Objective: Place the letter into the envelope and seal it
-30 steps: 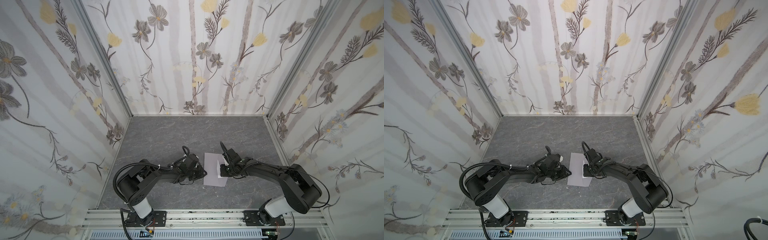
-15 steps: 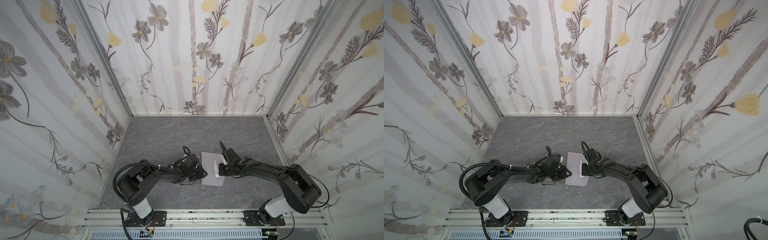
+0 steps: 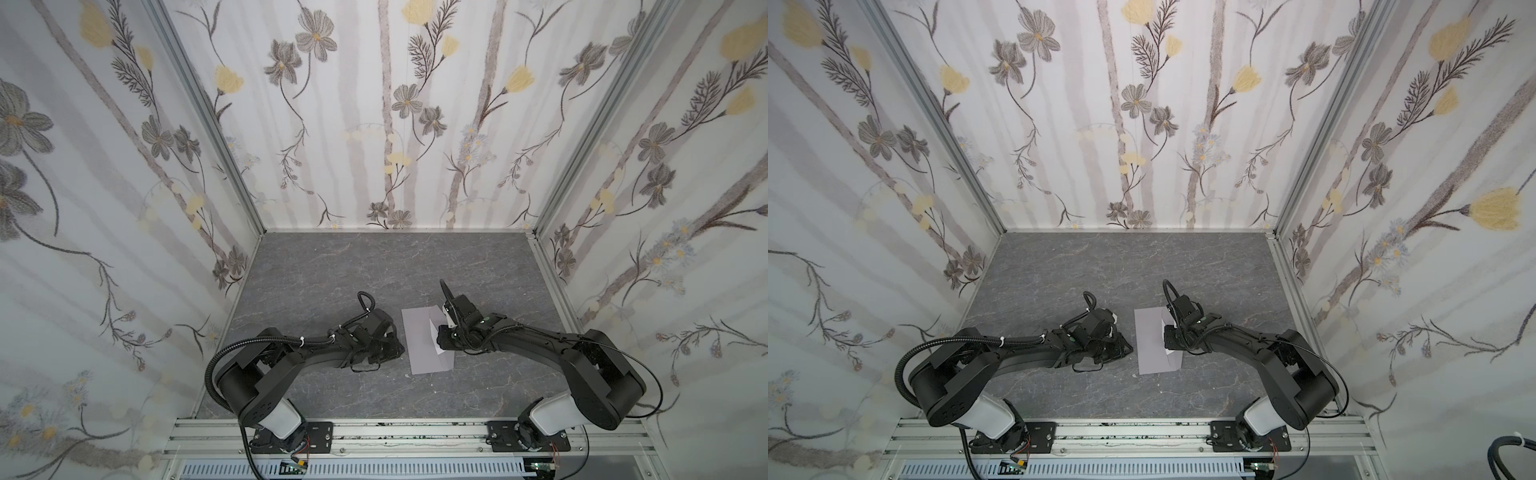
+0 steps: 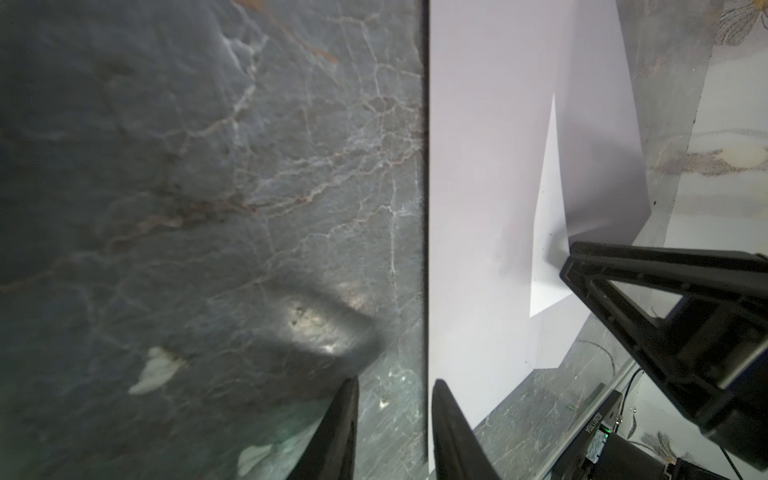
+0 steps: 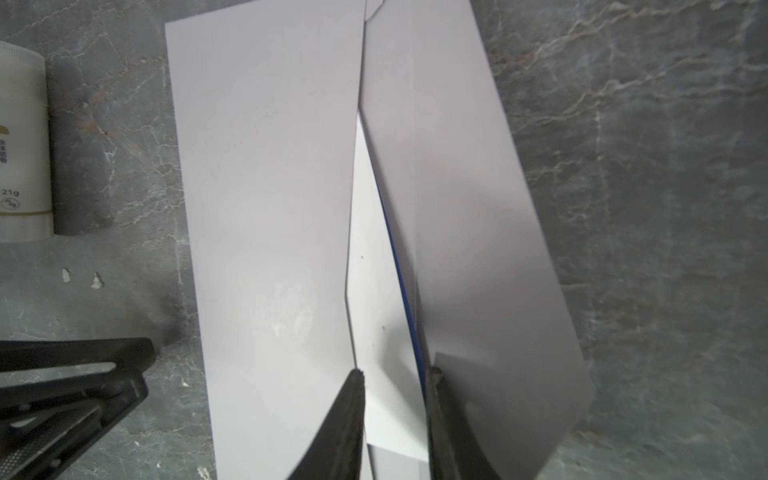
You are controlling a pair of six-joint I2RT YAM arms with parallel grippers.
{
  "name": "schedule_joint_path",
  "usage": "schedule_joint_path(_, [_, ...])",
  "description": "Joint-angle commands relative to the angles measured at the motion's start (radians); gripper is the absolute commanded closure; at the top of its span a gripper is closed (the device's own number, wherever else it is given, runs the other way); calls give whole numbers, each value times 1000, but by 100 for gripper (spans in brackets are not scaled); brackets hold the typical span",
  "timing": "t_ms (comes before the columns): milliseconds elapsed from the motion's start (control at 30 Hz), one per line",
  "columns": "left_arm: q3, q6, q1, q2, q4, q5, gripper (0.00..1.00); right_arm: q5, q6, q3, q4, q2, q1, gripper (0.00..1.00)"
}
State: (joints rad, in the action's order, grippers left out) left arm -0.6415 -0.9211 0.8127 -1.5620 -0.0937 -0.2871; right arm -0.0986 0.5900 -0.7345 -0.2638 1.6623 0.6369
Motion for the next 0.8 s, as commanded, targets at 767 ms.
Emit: schedule_joint_path(767, [-72, -12, 39, -110, -8, 8, 86, -15, 6, 2, 52, 14, 4, 73])
